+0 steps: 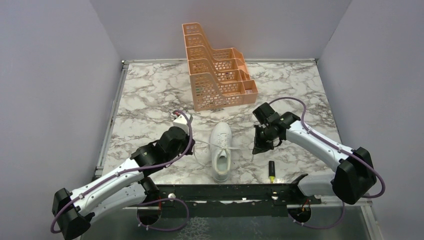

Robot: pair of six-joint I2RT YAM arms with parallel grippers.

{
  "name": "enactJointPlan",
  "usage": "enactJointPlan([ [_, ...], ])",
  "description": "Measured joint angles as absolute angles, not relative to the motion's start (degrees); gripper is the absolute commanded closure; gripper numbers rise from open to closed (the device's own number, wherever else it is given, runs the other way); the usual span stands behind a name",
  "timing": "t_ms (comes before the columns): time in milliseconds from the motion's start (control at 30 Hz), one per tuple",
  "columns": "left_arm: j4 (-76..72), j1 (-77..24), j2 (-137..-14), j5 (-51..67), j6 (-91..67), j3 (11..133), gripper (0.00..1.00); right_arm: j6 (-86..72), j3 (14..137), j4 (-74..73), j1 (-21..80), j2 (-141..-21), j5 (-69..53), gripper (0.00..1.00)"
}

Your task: Tie the shoes

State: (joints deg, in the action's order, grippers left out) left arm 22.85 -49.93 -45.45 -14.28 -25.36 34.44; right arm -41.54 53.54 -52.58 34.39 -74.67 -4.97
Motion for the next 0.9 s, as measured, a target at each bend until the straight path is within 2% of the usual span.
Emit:
enactJointPlan([
  [400,29.85,-49.95,-41.58,-20.78,-38.39,33.71,1.0,-41.52,51.4,-49.89,32.51,-75.75,-4.29,0.99],
  [800,30.37,-49.6,-47.48,-20.6,-38.65,33.58,1.0,-36.49,50.28,-48.1,30.52,-77.52,-3.84,0.99],
  [900,27.81,-49.58,-45.52,-18.92,-36.73,33.06,1.0,-32.12,51.53,-45.89,30.52,-77.12,-6.33,0.89],
])
